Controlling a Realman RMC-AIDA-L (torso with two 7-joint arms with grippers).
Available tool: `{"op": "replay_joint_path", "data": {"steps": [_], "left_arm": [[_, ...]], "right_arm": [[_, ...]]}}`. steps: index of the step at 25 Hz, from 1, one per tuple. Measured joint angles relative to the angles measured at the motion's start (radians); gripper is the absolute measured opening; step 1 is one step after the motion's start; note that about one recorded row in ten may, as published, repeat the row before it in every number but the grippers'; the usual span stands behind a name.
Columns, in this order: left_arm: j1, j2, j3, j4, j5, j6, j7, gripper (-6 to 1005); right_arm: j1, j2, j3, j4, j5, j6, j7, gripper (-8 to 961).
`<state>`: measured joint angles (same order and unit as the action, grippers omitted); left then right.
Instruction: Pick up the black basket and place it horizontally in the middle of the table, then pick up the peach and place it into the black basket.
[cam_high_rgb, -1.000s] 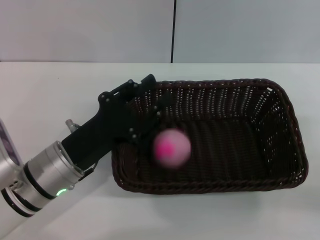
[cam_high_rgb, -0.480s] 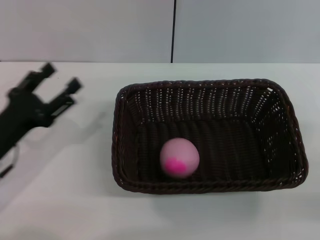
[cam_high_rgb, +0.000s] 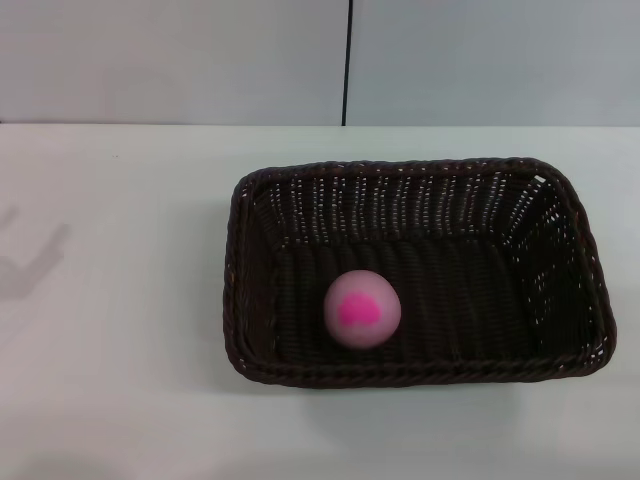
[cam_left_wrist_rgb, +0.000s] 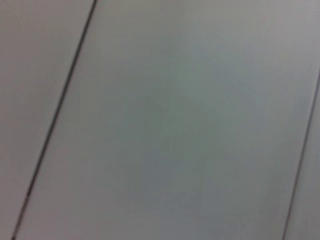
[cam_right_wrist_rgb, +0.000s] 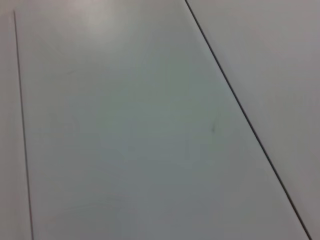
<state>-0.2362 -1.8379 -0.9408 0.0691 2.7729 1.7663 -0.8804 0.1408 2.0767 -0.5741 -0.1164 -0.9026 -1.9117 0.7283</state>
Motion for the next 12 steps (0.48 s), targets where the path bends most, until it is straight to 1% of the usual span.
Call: {"op": "replay_joint_path", "data": {"steps": [3, 6, 7, 8, 9, 11, 12], "left_arm": [[0.003, -0.001, -0.008, 0.022, 0.000, 0.000, 0.000, 827], [0.006, -0.012, -0.014, 0.033, -0.004, 0.000, 0.006, 827], [0.013, -0.025, -0.025, 0.035, -0.011, -0.002, 0.010, 827], [0.013, -0.025, -0.025, 0.035, -0.011, -0.002, 0.010, 827], [0.015, -0.030, -0.032, 0.036, -0.014, -0.003, 0.011, 827], [0.020, -0.052, -0.057, 0.042, -0.021, -0.006, 0.016, 827], [0.023, -0.069, -0.071, 0.046, -0.024, -0.007, 0.035, 827]], "right_arm": [[-0.005, 0.001, 0.000, 0.010, 0.001, -0.005, 0.000, 723], [-0.005, 0.001, 0.003, 0.014, 0.002, -0.006, 0.000, 723], [-0.003, 0.001, 0.010, 0.014, 0.002, -0.002, 0.000, 723], [-0.003, 0.001, 0.010, 0.014, 0.002, -0.002, 0.000, 723], [0.005, 0.001, 0.025, 0.014, 0.002, 0.007, 0.000, 722], [0.010, 0.001, 0.037, 0.015, 0.003, 0.012, 0.000, 722], [0.019, -0.001, 0.053, 0.016, 0.003, 0.023, 0.001, 722]]}}
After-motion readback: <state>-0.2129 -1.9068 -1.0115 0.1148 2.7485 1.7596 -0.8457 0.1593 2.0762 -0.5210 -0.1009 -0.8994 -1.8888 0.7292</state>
